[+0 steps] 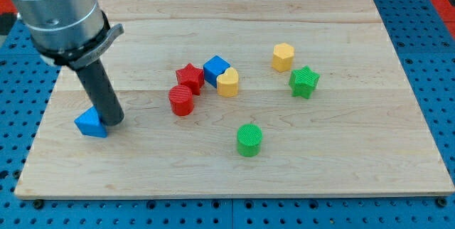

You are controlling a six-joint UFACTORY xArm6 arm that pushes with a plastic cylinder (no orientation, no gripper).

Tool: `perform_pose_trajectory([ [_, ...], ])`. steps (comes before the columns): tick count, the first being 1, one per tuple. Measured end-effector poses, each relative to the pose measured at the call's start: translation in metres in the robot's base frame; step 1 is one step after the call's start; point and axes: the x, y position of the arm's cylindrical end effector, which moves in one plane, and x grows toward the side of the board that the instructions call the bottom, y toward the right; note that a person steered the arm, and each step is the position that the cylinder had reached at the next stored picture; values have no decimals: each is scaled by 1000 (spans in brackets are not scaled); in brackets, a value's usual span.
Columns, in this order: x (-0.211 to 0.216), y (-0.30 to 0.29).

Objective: Move blue cube vertically above blue triangle

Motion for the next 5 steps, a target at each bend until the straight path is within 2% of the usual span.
perform_pose_trajectory([
  [1, -3, 39],
  [2, -14, 151],
  [3, -51, 194],
  [4, -90, 179],
  [5, -109, 177],
])
